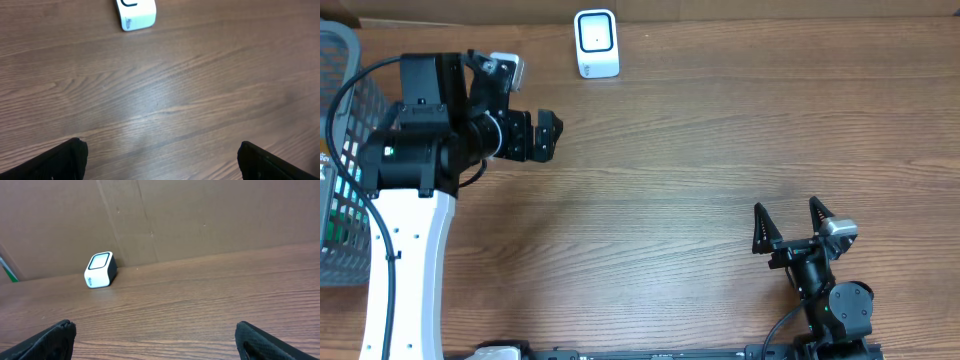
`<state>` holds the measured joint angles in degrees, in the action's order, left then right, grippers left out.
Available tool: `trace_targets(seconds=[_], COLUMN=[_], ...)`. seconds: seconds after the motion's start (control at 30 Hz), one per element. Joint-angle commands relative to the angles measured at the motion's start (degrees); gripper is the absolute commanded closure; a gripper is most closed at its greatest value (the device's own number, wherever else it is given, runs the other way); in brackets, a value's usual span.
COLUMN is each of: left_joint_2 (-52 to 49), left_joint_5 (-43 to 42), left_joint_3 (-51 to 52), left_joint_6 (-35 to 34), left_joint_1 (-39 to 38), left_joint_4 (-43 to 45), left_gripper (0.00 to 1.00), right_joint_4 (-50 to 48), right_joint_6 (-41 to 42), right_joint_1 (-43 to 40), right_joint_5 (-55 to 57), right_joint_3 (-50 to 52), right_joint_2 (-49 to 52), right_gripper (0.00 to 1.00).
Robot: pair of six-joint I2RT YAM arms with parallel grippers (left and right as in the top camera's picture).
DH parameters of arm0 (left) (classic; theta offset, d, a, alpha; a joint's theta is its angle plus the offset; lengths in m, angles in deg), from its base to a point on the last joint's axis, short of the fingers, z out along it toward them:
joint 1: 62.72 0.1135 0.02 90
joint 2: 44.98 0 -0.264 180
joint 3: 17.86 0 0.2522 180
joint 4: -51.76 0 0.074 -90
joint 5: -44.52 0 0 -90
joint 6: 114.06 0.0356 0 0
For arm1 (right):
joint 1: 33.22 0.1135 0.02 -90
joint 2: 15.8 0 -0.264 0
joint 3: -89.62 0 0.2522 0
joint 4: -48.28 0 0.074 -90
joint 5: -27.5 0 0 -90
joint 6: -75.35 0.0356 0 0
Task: Scan the item barcode
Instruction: 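Reach the left gripper into the grey basket toward the green-lidded jar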
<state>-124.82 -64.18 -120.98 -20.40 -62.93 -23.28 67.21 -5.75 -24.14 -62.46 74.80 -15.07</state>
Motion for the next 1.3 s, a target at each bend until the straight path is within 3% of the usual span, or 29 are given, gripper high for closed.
trace_targets(seconds=[0.0, 0.37, 0.73, 1.27], left_joint_2=[0.3, 0.2, -1.4, -12.4], left_joint_5=[1.3, 8.6, 14.7, 22.0], left_joint_3=[-6.3, -23.5, -24.7, -19.5], left_joint_6=[-6.0, -12.2, -23.2, -24.5], left_joint_1=[2.0, 16.6, 38.4, 46.4], left_joint_4=[0.2, -4.6, -6.3, -9.1], left_gripper=[0.0, 0.0, 0.0, 0.0], right_joint_4=[-0.3, -0.3, -0.3, -0.3], right_joint_6=[-0.4, -0.4, -0.4, -0.4], right_joint_1=[-0.1, -0.1, -0.1, -0.1], right_joint_5=[0.3, 0.3, 0.3, 0.3], right_joint_3=[0.6, 0.6, 0.6, 0.6], right_joint_2=[-0.5, -0.5, -0.5, -0.5], right_gripper=[0.0, 0.0, 0.0, 0.0])
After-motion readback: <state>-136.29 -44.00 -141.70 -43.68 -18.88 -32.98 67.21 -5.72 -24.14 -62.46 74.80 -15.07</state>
